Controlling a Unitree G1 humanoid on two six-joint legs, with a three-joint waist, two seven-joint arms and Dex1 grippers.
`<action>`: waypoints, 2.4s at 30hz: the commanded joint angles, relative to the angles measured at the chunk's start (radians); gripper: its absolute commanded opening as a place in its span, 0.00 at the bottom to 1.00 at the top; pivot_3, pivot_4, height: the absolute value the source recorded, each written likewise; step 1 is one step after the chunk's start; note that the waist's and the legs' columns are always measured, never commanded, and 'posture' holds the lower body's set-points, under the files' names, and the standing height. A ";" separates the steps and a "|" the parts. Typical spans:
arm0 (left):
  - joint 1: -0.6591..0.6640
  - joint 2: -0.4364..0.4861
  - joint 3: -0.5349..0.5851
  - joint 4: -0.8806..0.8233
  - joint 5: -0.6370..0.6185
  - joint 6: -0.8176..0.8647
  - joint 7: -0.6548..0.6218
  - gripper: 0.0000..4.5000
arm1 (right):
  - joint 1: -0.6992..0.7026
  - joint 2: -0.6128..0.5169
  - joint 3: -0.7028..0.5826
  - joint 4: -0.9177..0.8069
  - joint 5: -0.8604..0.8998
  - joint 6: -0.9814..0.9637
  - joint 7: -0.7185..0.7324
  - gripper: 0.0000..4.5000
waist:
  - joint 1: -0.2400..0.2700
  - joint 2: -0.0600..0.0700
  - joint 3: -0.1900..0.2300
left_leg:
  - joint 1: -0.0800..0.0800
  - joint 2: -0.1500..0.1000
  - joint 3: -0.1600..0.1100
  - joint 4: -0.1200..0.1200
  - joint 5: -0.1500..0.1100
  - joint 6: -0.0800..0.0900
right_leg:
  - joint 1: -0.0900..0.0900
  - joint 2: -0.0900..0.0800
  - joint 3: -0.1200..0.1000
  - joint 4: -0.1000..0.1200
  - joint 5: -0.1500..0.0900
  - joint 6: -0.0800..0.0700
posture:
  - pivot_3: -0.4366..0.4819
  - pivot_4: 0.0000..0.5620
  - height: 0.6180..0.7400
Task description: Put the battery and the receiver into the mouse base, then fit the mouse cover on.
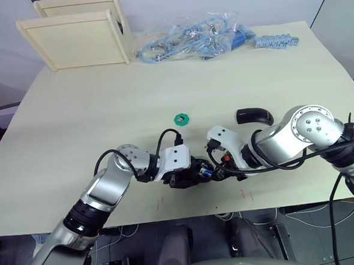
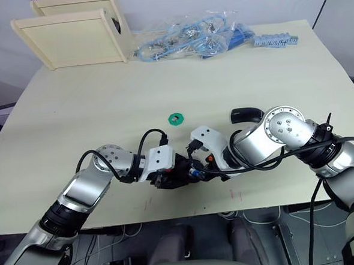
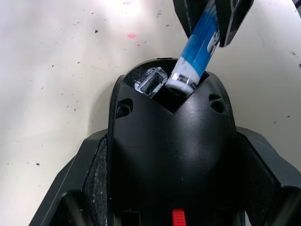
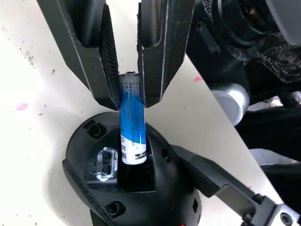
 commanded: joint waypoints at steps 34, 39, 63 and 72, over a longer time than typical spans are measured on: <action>0.053 -0.001 -0.036 -0.021 0.020 0.028 0.029 0.66 | -0.080 -0.050 -0.069 0.014 0.022 0.101 0.045 0.97 | 0.003 0.006 -0.004 | 0.001 0.001 0.001 -0.003 0.000 0.000 | 0.000 0.002 0.001 -0.002 0.000 -0.001 | 0.48 0.27 1.00; 0.049 -0.002 -0.035 -0.023 0.015 0.037 0.024 0.66 | 0.013 -0.196 -0.167 -0.234 0.022 -0.046 0.056 0.97 | 0.010 0.006 -0.004 | -0.002 0.000 0.000 -0.003 0.000 0.000 | -0.001 0.000 -0.001 -0.004 0.000 -0.001 | 0.48 0.27 1.00; 0.056 0.026 -0.016 -0.035 0.005 0.052 0.015 0.66 | 0.803 -0.044 -0.366 -0.568 -1.229 -0.716 0.930 0.52 | 0.023 0.003 -0.003 | 0.000 0.001 0.004 -0.002 0.000 0.000 | 0.001 0.002 -0.001 -0.003 0.000 -0.001 | 0.48 0.27 1.00; 0.066 0.032 -0.013 0.029 0.012 -0.014 0.014 0.66 | 0.865 0.056 -0.311 -0.487 -1.416 -0.786 1.012 0.02 | 0.022 0.003 -0.003 | 0.002 0.001 0.004 -0.002 0.000 0.000 | 0.001 0.003 0.000 -0.002 0.000 -0.001 | 0.48 0.27 1.00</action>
